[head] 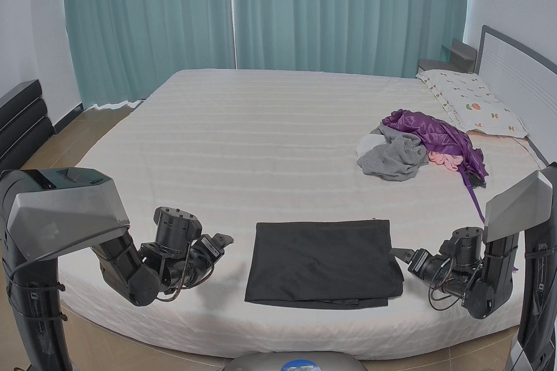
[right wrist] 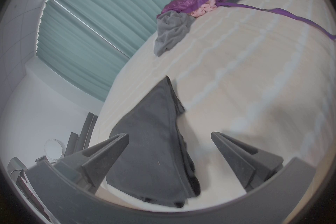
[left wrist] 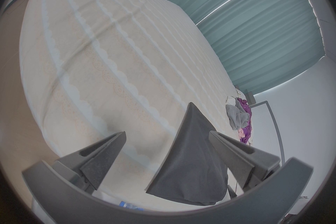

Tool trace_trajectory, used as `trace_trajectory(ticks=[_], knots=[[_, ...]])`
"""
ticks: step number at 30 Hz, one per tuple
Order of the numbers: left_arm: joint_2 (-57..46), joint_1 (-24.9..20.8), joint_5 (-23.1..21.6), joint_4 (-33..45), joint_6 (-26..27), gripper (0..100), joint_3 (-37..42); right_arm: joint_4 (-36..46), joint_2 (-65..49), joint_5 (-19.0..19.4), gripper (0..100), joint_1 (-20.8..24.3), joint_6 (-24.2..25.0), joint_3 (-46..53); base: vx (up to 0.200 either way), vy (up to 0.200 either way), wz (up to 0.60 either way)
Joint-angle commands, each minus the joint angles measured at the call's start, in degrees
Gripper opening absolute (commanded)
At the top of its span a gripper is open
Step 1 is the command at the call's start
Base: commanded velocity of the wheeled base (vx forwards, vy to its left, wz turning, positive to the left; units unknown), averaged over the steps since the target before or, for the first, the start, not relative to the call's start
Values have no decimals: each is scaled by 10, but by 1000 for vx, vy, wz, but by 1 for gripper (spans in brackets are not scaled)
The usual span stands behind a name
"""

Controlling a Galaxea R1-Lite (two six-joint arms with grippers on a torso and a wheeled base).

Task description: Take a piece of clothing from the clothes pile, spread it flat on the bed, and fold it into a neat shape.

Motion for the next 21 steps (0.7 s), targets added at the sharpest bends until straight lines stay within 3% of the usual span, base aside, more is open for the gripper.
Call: trace_trajectory(ticks=[1,4,10,21], knots=[[-1,0,1,-1,0,100,2,-8,14,0,100,-6,-2,-35,0,0,0],[0,1,1,-1,0,100,-1,29,66,-23,100,-13,-4,-135,0,0,0],[0,1,1,-1,0,100,0,130,85,-29,100,-16,-2,-246,0,0,0],[1,1,1,-2,1,100,0,226,108,-42,100,-12,-2,-369,0,0,0]])
